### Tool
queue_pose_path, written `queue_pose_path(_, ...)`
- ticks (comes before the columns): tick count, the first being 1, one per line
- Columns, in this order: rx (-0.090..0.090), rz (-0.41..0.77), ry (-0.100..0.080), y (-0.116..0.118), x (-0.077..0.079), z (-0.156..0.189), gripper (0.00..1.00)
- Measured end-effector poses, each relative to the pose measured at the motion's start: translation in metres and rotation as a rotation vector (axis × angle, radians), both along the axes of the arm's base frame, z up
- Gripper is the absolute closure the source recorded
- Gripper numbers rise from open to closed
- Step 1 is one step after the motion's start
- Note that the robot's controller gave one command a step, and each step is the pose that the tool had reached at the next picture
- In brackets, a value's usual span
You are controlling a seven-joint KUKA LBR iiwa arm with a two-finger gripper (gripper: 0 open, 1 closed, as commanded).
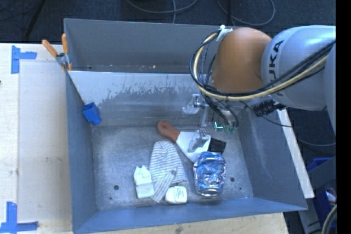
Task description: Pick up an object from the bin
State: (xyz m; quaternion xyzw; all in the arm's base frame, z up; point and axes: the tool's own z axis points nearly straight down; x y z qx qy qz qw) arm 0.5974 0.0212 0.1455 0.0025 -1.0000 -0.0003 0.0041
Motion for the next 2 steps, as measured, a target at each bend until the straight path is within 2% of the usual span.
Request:
queue_pose_path(1,0.000,0.000,-0.007,0.000,0.002,0.004,0.00)
queue_pose_path(2,-0.001,0.119,-0.014,0.005,0.008,-0.012,0.00)
